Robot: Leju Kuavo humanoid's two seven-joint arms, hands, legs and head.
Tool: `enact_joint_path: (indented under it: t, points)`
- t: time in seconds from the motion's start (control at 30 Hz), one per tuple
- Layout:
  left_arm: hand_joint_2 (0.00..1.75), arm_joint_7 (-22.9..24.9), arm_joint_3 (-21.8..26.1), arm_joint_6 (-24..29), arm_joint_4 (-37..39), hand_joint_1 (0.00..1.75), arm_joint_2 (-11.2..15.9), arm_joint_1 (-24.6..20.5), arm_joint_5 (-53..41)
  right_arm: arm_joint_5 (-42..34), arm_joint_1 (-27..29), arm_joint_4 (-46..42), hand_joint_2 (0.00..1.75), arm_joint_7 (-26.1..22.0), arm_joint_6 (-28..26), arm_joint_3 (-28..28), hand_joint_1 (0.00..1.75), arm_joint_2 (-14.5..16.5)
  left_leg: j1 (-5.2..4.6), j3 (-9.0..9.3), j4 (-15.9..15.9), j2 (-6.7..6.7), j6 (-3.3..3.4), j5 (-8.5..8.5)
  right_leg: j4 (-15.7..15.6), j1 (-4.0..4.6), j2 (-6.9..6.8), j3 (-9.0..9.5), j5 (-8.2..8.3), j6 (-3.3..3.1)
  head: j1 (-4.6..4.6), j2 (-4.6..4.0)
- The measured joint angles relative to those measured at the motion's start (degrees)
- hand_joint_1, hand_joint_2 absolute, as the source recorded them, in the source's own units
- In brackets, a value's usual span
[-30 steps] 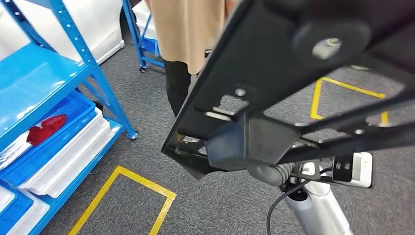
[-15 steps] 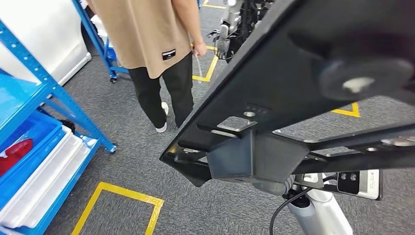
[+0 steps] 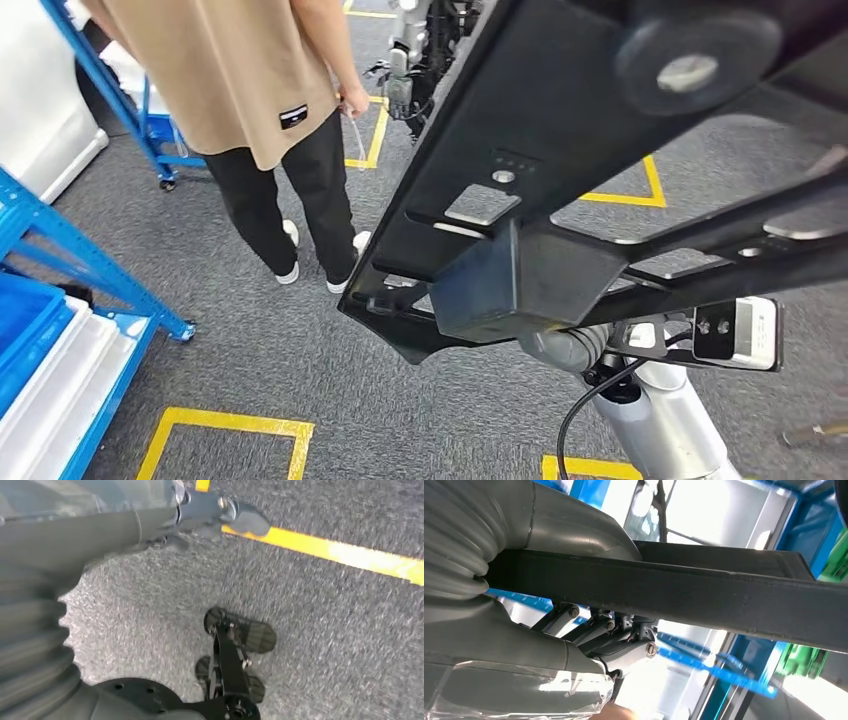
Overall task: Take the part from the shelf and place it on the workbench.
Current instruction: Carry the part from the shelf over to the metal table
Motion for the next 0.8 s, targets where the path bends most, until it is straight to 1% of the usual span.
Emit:
enact_joint_path:
  t: [0.03, 0.07, 0.1, 0.13, 0.17, 0.2, 0.23, 0.27, 0.3, 0.33, 0.37, 0.4, 0.43, 0.47, 0.5, 0.53, 0.57, 0.6, 0.63, 0.67, 0.7, 0.73, 0.77, 0.8]
  points:
    - [1.75, -0.11, -0.01, -0.13, 0.00, 0.00, 0.00, 0.03, -0.17, -0.27, -0.01, 0.11, 1.75, 0.15, -0.39, -0.01, 1.75, -0.18, -0.06, -0.01, 0.01, 0.74, 0.01, -0.04, 1.51, -0.10, -0.12, -0.68, -0.15, 0.08, 0.01, 0.00]
    - [1.75, -0.16, -0.02, -0.21, 0.00, 0.00, 0.00, 0.01, -0.40, -0.56, -0.02, 0.20, 1.75, 0.31, -0.85, -0.03, 1.75, -0.38, -0.10, 0.02, 0.02, 1.41, -0.01, -0.08, 0.54, -0.16, -0.26, -0.09, 0.81, 0.09, 0.01, 0.00]
    - [1.75, -0.15, -0.04, -0.29, 0.00, 0.00, -0.01, -0.05, -0.61, -0.87, -0.08, 0.23, 1.75, 0.49, -1.35, -0.09, 1.75, -0.58, -0.12, 0.10, 0.02, 2.05, -0.09, -0.14, -2.81, -0.15, -0.68, 1.77, 2.57, -0.02, 0.01, 0.00]
    - [1.75, -0.08, -0.08, -0.33, 0.00, 0.00, -0.01, -0.12, -0.79, -1.19, -0.18, 0.19, 1.75, 0.69, -1.85, -0.20, 1.75, -0.74, -0.16, 0.23, 0.02, 2.57, -0.21, -0.22, -7.27, -0.03, -1.69, 4.26, 4.36, -0.25, 0.03, 0.00]
    - [1.75, 0.00, -0.13, -0.35, 0.00, 0.00, -0.01, -0.20, -0.92, -1.52, -0.34, 0.11, 1.75, 0.95, -2.32, -0.32, 1.75, -0.82, -0.30, 0.34, 0.07, 3.08, -0.42, -0.35, -11.38, 0.29, -3.00, 6.49, 5.63, -0.60, 0.02, 0.00]
    - [1.75, 0.11, -0.16, -0.36, 0.00, 0.00, -0.01, -0.27, -0.98, -1.82, -0.53, -0.01, 1.75, 1.19, -2.74, -0.45, 1.75, -0.86, -0.41, 0.43, 0.11, 3.53, -0.66, -0.48, -14.24, 0.61, -3.98, 7.99, 6.31, -0.96, 0.00, 0.00]
    - [1.75, 0.20, -0.19, -0.35, 0.00, 0.00, -0.01, -0.32, -1.01, -2.07, -0.67, -0.12, 1.75, 1.39, -3.08, -0.57, 1.75, -0.88, -0.49, 0.52, 0.12, 3.99, -0.93, -0.59, -15.53, 0.93, -4.53, 8.58, 6.38, -1.28, 0.00, 0.00]
    - [1.75, 0.25, -0.21, -0.35, 0.00, 0.00, -0.01, -0.35, -1.02, -2.23, -0.78, -0.18, 1.75, 1.56, -3.34, -0.66, 1.75, -0.90, -0.54, 0.62, 0.08, 4.52, -1.23, -0.68, -15.78, 1.17, -4.31, 8.56, 6.28, -1.58, -0.02, 0.00]
    - [1.75, 0.28, -0.23, -0.35, 0.00, 0.00, 0.00, -0.41, -1.03, -2.33, -0.82, -0.24, 1.75, 1.66, -3.51, -0.72, 1.75, -0.94, -0.52, 0.78, 0.02, 4.95, -1.54, -0.78, -15.93, 1.10, -3.60, 8.58, 6.39, -1.87, -0.03, 0.01]
    - [1.75, 0.28, -0.25, -0.34, 0.00, 0.00, 0.04, -0.49, -1.04, -2.36, -0.84, -0.30, 1.75, 1.76, -3.62, -0.78, 1.75, -0.99, -0.44, 0.84, 0.24, 4.73, -1.85, -1.11, -16.15, 0.96, -3.02, 8.69, 6.54, -2.16, -0.03, 0.01]
    - [1.75, 0.27, -0.27, -0.32, 0.00, 0.00, 0.08, -0.53, -1.04, -2.37, -0.92, -0.37, 1.75, 1.84, -3.69, -0.79, 1.75, -1.04, -0.37, 0.51, 1.33, 3.82, -2.10, -1.98, -16.39, 0.76, -2.46, 8.82, 6.71, -2.48, -0.05, 0.01]
    - [1.75, 0.27, -0.28, -0.31, 0.00, 0.00, 0.13, -0.56, -1.05, -2.39, -1.00, -0.45, 1.75, 1.87, -3.73, -0.80, 1.75, -1.08, -0.30, -0.41, 3.60, 2.52, -2.31, -3.42, -16.60, 0.54, -1.91, 8.97, 6.86, -2.73, -0.16, 0.01]
    - [1.75, 0.27, -0.28, -0.30, 0.00, 0.00, 0.18, -0.52, -1.06, -2.41, -1.07, -0.51, 1.75, 1.90, -3.73, -0.79, 1.75, -1.10, -0.19, -1.98, 7.12, 1.08, -2.44, -5.32, -16.66, 0.47, -1.34, 9.01, 6.91, -2.87, -0.28, 0.01]
    - [1.75, 0.28, -0.28, -0.29, 0.00, 0.00, 0.19, -0.43, -1.07, -2.43, -1.10, -0.54, 1.75, 1.92, -3.73, -0.77, 1.75, -1.11, -0.16, -3.99, 11.35, 0.18, -2.53, -7.27, -16.62, 0.47, -0.70, 8.99, 6.91, -2.97, -0.40, 0.01]
    - [1.75, 0.31, -0.28, -0.29, 0.00, 0.00, 0.19, -0.33, -1.08, -2.43, -1.04, -0.54, 1.75, 1.95, -3.74, -0.75, 1.75, -1.12, -0.13, -5.83, 15.02, -0.17, -2.61, -8.55, -16.55, 0.49, 0.01, 8.96, 6.89, -3.00, -0.50, 0.00]
    - [1.75, 0.32, -0.28, -0.29, 0.00, 0.00, 0.20, -0.26, -1.09, -2.43, -0.98, -0.54, 1.75, 1.97, -3.76, -0.74, 1.75, -1.13, -0.11, -7.00, 17.07, -0.29, -2.64, -8.78, -16.47, 0.52, 0.77, 8.95, 6.87, -3.01, -0.51, 0.00]
    - [1.75, 0.29, -0.28, -0.28, 0.00, 0.00, 0.22, -0.22, -1.09, -2.46, -0.91, -0.54, 1.75, 1.95, -3.80, -0.74, 1.75, -1.14, -0.07, -7.06, 16.67, -0.36, -2.63, -7.72, -16.36, 0.51, 1.55, 8.97, 6.84, -2.99, -0.53, 0.00]
    - [1.75, 0.22, -0.28, -0.28, 0.00, 0.00, 0.24, -0.22, -1.09, -2.52, -0.87, -0.54, 1.75, 1.84, -3.86, -0.74, 1.75, -1.14, 0.00, -6.01, 13.93, -0.61, -2.58, -5.66, -16.24, 0.48, 2.33, 9.03, 6.78, -2.90, -0.54, 0.00]
    - [1.75, 0.12, -0.28, -0.28, 0.00, 0.00, 0.27, -0.22, -1.09, -2.60, -0.80, -0.53, 1.75, 1.65, -3.91, -0.75, 1.75, -1.15, 0.14, -4.24, 9.70, -1.41, -2.51, -3.23, -16.09, 0.42, 3.06, 9.08, 6.68, -2.75, -0.56, 0.00]
    - [1.75, -0.02, -0.28, -0.29, 0.00, 0.00, 0.28, -0.22, -1.09, -2.70, -0.71, -0.51, 1.75, 1.32, -3.94, -0.76, 1.75, -1.17, 0.27, -2.47, 5.65, -2.63, -2.46, -1.53, -15.88, 0.44, 3.74, 9.04, 6.55, -2.52, -0.58, 0.00]
    - [1.75, -0.15, -0.28, -0.29, 0.00, 0.00, 0.28, -0.21, -1.09, -2.77, -0.58, -0.46, 1.75, 0.91, -3.92, -0.77, 1.75, -1.19, 0.40, -1.18, 2.79, -3.69, -2.37, -0.54, -15.68, 0.41, 4.38, 8.88, 6.49, -2.24, -0.56, 0.01]
    - [1.75, -0.28, -0.28, -0.29, 0.00, 0.00, 0.28, -0.19, -1.09, -2.82, -0.37, -0.39, 1.75, 0.46, -3.86, -0.78, 1.75, -1.22, 0.42, -0.51, 1.29, -4.41, -2.24, -0.29, -15.56, 0.35, 4.94, 8.67, 6.49, -1.92, -0.59, 0.01]
    - [1.75, -0.43, -0.28, -0.29, 0.00, 0.00, 0.28, -0.20, -1.07, -2.84, -0.13, -0.28, 1.75, 0.06, -3.80, -0.78, 1.75, -1.28, 0.34, -0.33, 1.00, -4.49, -2.03, -0.51, -15.54, 0.28, 5.50, 8.46, 6.57, -1.57, -0.61, 0.01]
    - [1.75, -0.59, -0.28, -0.28, 0.00, 0.00, 0.27, -0.23, -1.05, -2.83, 0.10, -0.17, 1.75, -0.24, -3.75, -0.78, 1.75, -1.36, 0.29, -0.28, 0.86, -3.97, -1.70, -0.39, -15.62, 0.17, 6.06, 8.32, 6.70, -1.20, -0.63, 0.01]
